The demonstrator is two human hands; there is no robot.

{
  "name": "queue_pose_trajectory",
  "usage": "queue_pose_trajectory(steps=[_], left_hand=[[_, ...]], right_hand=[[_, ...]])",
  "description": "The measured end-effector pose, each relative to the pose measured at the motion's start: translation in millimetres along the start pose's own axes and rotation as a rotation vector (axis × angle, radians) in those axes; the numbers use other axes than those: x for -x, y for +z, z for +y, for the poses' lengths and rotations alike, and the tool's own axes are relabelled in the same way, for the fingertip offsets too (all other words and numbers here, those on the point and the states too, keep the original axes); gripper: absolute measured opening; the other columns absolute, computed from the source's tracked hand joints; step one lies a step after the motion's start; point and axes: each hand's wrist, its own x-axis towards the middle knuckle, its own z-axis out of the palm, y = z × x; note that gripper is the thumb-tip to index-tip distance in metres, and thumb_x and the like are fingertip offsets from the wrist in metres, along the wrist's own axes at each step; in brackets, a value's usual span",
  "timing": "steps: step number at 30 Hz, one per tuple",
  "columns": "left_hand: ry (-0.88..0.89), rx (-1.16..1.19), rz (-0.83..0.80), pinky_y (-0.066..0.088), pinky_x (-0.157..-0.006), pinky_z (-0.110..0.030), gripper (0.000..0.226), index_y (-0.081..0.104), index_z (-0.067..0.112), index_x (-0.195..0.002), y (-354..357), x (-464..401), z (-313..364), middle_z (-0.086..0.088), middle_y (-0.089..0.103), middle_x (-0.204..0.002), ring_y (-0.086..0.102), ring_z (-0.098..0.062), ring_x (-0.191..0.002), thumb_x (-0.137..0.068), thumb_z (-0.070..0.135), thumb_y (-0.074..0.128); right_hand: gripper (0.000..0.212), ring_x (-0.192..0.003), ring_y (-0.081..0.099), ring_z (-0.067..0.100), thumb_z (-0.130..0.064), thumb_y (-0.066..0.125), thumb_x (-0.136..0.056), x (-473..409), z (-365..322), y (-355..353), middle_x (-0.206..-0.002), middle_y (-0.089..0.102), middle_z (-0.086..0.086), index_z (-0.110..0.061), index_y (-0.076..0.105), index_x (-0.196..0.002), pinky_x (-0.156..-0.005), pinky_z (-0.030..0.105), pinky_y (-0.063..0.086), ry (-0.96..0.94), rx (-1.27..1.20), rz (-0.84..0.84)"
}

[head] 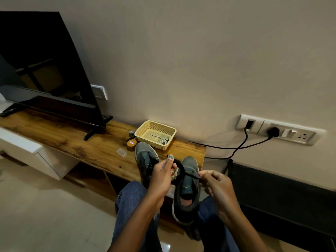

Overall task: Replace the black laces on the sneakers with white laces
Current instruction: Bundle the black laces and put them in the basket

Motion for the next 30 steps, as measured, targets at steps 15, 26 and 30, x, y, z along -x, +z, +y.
queue_pose_trajectory(steps=[15,26,30], left_hand=[[0.028,-0.069,0.009,0.044,-0.065,-0.025,0.036,0.055,0.015,-0.074,11,-12,-14,0.001,0.058,-0.070,0.055,-0.013,-0.073,-0.100,0.035,0.041],[0.003,-0.067,0.062,0.039,-0.052,-0.013,0.037,0.051,0.015,-0.071,3,-45,-22,0.002,0.053,-0.064,0.051,-0.009,-0.061,-0.101,0.033,0.040],[-0.049,-0.028,0.075,0.046,-0.060,-0.020,0.039,0.062,0.011,-0.085,-8,-88,-18,-0.004,0.066,-0.078,0.061,-0.013,-0.071,-0.101,0.037,0.038]], right_hand=[[0.026,-0.091,0.060,-0.004,-0.032,0.065,-0.086,10,20,23,-0.107,0.062,-0.013,-0.029,0.061,-0.112,-0.079,0.016,0.050,-0.257,0.314,-0.034],[0.010,-0.057,0.065,0.010,-0.007,0.066,-0.087,-43,18,33,-0.069,0.071,0.009,-0.004,0.070,-0.096,-0.056,0.019,0.053,0.016,0.092,-0.107],[0.010,-0.056,0.064,0.011,-0.004,0.063,-0.088,-85,12,58,-0.072,0.068,0.012,0.000,0.067,-0.097,-0.055,0.019,0.054,0.069,0.026,-0.148]])
